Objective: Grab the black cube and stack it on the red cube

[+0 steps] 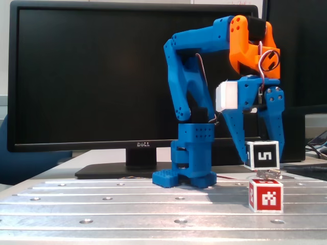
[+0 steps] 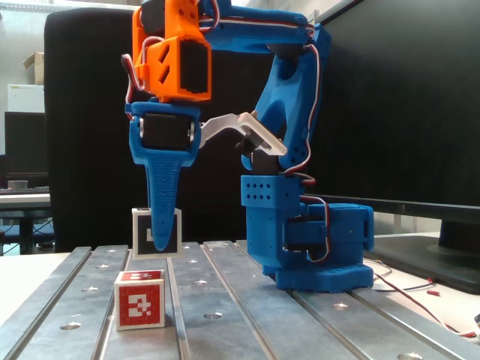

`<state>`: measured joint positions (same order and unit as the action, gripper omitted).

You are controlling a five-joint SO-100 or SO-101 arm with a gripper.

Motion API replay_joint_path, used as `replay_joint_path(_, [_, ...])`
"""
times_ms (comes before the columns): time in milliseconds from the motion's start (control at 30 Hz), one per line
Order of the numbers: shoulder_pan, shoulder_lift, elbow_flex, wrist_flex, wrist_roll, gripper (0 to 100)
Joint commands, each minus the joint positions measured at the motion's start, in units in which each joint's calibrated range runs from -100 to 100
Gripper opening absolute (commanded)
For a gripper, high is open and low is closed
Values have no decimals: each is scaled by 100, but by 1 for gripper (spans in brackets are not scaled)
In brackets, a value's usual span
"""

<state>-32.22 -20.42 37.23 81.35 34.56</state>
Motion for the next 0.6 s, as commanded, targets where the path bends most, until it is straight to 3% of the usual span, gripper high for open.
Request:
replay_joint_path(0, [73, 4, -145, -50, 42, 18])
replay_joint_path(567, [155, 1115, -1249, 309, -221, 18])
